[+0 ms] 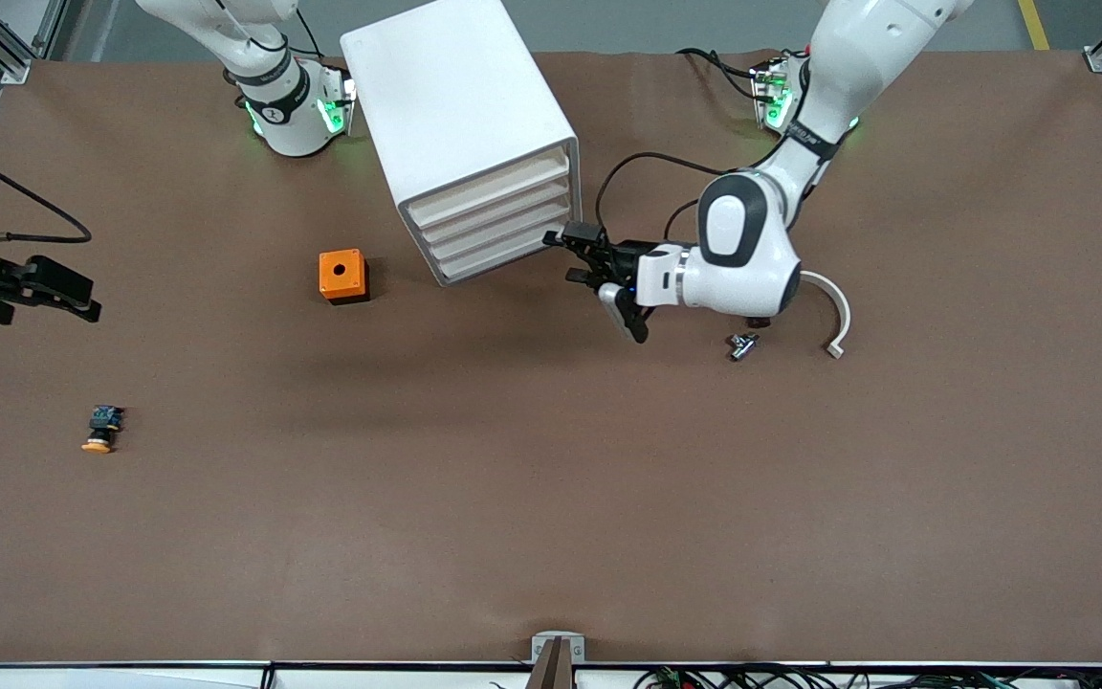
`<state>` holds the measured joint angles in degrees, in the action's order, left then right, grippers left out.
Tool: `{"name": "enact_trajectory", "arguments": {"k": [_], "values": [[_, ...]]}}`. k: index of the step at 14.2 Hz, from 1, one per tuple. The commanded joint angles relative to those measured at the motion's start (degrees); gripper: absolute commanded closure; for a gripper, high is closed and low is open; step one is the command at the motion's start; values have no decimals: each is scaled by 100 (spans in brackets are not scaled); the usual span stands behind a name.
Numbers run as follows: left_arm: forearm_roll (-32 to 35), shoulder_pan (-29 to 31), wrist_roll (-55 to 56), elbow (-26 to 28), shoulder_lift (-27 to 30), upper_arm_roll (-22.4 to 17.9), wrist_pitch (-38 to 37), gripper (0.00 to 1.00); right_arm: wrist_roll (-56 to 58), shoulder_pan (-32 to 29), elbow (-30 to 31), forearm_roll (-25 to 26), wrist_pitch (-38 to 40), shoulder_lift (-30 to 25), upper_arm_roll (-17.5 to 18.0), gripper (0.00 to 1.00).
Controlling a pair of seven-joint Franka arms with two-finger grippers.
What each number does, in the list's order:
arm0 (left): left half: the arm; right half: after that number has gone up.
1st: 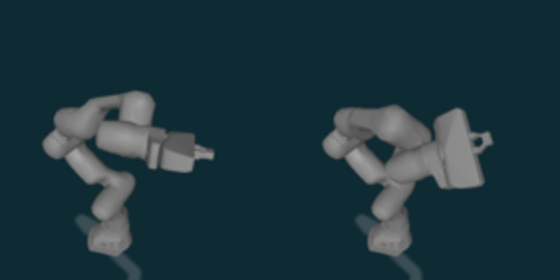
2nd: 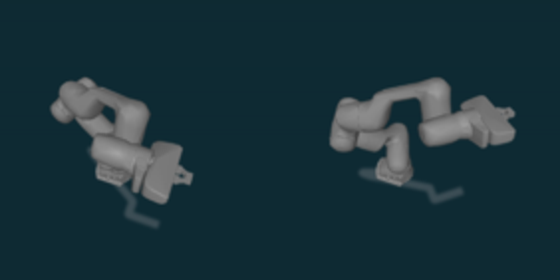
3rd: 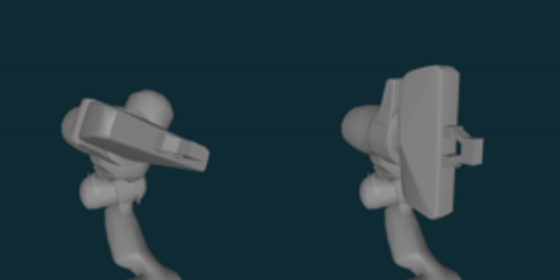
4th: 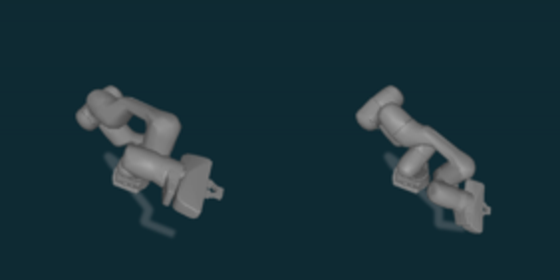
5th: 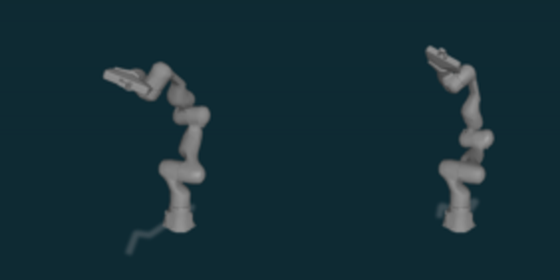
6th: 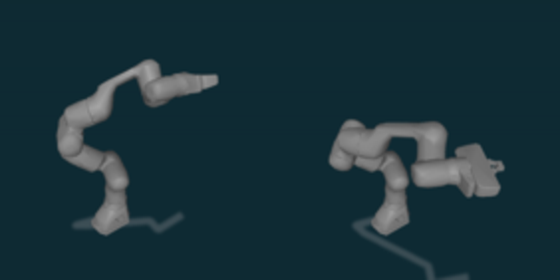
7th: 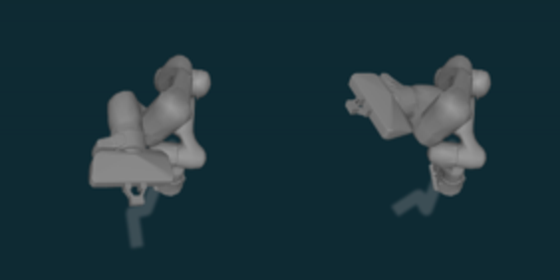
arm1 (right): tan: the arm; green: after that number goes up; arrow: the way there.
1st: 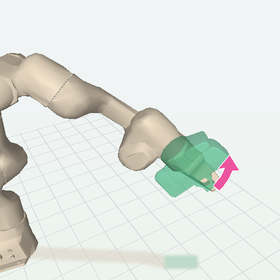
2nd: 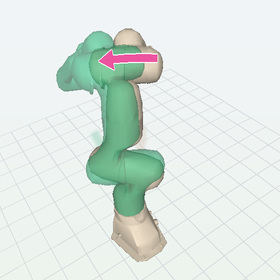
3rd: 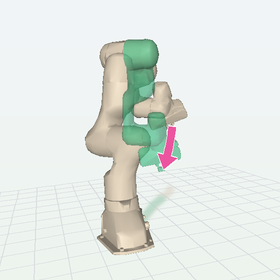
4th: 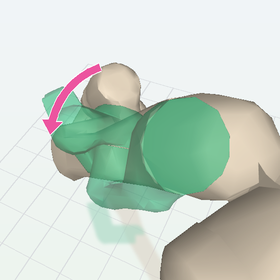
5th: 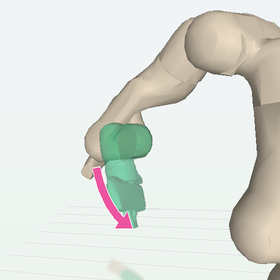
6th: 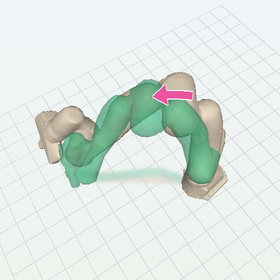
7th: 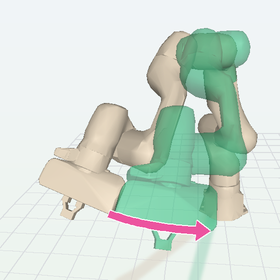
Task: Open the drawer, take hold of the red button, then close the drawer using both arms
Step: 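Reach the left gripper to the front of the white cabinet drawer, then pull the drawer open with the left gripper while the right gripper approaches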
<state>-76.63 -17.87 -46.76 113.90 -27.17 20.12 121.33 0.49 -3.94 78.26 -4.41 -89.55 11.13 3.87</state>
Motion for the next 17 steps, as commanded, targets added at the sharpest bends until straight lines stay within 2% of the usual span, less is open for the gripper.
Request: {"name": "enact_trajectory", "arguments": {"k": [1, 3, 5, 6, 8, 10, 17], "values": [[-291, -67, -351, -122, -279, 62, 14, 8, 13, -342, -92, -998, -36, 345, -36, 0], [-440, -68, -456, -122, -376, 238, 14, 19, -100, -256, -74, -948, -36, 398, -36, 0], [-607, -68, -466, -113, -473, 361, -4, 31, -679, -134, -74, -869, -45, 399, -18, 0], [-738, -68, -474, -113, -551, 440, -13, 34, -917, 6, -83, -747, -45, 398, -27, 0], [-1002, -68, -789, -105, -718, 519, -13, 42, -1356, 453, -83, -55, -45, 390, -18, 0], [-1213, -59, -1019, -96, -894, 563, -74, 44, -1804, 841, -83, 440, -28, 390, -10, 0], [-1715, -68, -1046, -43, -921, 897, -101, 44, -2940, 1343, -74, 476, 17, 390, -9, 0]]}}
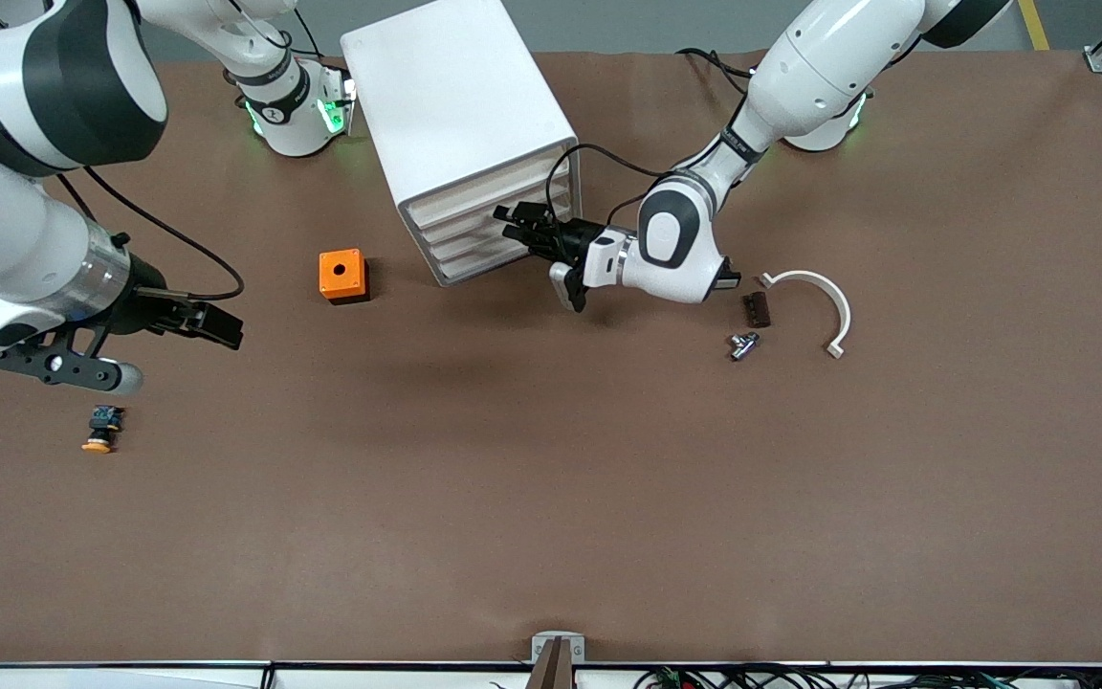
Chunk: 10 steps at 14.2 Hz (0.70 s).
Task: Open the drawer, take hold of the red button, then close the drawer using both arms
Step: 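Pull the drawer open with the left gripper while the right gripper approaches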
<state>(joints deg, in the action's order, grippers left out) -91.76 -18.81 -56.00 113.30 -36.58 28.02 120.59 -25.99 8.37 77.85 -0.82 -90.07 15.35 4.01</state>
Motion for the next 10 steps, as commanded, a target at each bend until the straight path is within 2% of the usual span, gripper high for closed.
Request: {"name": "enact_trajectory", "arguments": {"k": [1, 5, 10], "values": [[-219, 26, -139, 16, -7, 125, -27, 44, -301, 147, -33, 135, 68, -32, -23, 0], [-368, 9, -622, 16, -226, 142, -27, 46, -310, 261, -33, 267, 77, -32, -32, 0], [-509, -114, -719, 16, -253, 134, -27, 49, -599, 367, -24, 258, 77, -32, -23, 0]]}}
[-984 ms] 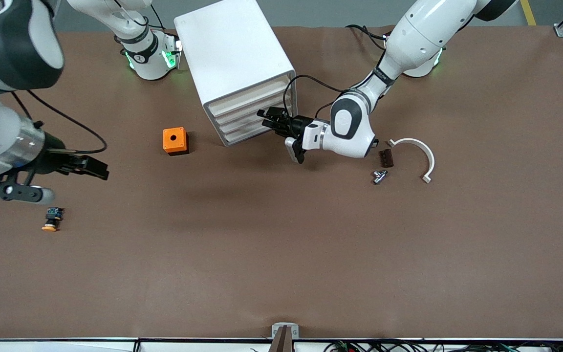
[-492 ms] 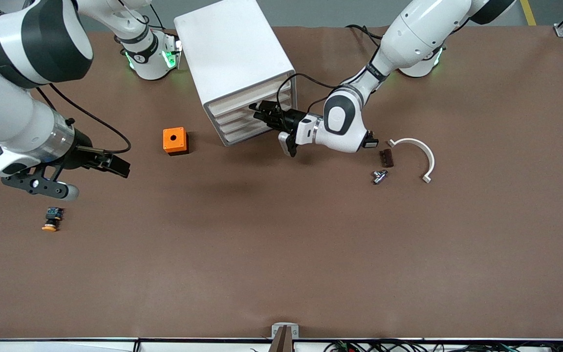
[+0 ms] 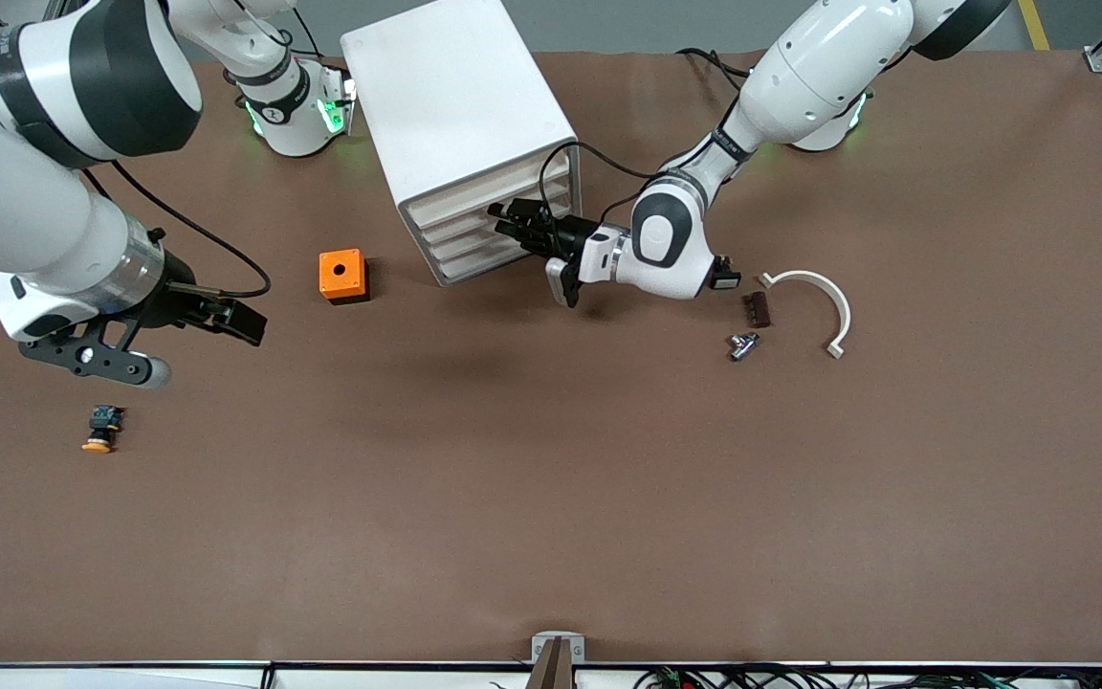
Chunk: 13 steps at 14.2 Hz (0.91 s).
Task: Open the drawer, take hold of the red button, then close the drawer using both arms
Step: 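Pull the drawer open with the left gripper while the right gripper approaches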
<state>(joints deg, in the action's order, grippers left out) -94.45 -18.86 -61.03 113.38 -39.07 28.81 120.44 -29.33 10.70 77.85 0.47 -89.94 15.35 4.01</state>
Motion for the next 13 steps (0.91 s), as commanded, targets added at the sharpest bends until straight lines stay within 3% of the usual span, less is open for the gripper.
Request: {"name": "enact_trajectory", "arguments": {"k": [1, 5, 13], "values": [[-345, -178, -303, 0, -4, 54, -3, 55, -371, 169, -24, 138, 65, -24, -24, 0], [-495, -250, -410, -8, -4, 54, 5, 99, -609, 327, -16, 164, 56, -15, -24, 0], [-478, -118, -322, -79, -56, -16, -3, 100, -1487, 723, 20, 296, 21, 38, -24, 0]]}}
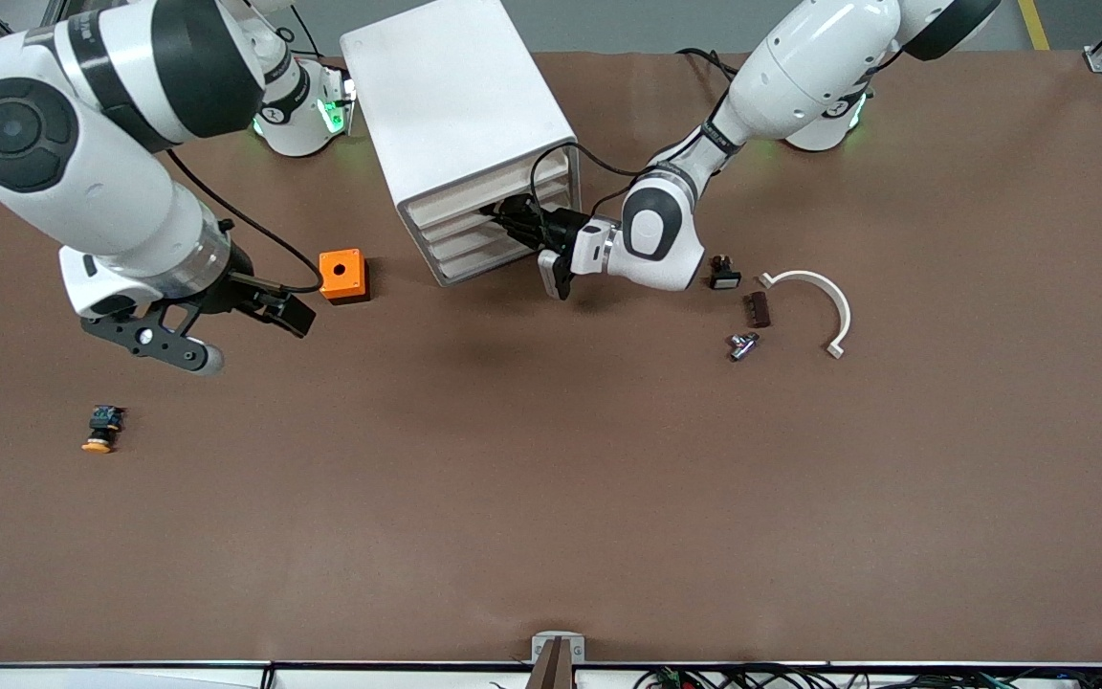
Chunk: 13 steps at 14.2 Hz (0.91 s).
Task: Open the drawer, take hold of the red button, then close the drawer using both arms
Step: 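Pull the drawer open with the left gripper while the right gripper approaches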
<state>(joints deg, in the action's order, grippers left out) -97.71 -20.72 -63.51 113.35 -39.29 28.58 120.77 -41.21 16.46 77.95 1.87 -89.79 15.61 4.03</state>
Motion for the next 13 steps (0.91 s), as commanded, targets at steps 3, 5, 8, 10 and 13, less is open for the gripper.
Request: {"name": "enact_trajectory", "arguments": {"k": [3, 5, 8, 10, 13], "values": [[-82, 252, 118, -217, -70, -1, -27, 100, -423, 235, 10, 165, -12, 30, -25, 0], [-56, 270, 268, -348, -70, -185, -27, 100, -641, 297, 10, 156, -30, 47, -25, 0], [128, 279, 373, -550, -88, -484, -36, 100, -1098, 525, 10, 156, -30, 109, -25, 0], [182, 305, 514, -647, -106, -598, -45, 100, -1380, 683, 10, 165, -30, 144, -25, 0], [199, 489, 576, -840, -184, -748, -63, 100, -1907, 937, 10, 165, -65, 223, -25, 0]]}}
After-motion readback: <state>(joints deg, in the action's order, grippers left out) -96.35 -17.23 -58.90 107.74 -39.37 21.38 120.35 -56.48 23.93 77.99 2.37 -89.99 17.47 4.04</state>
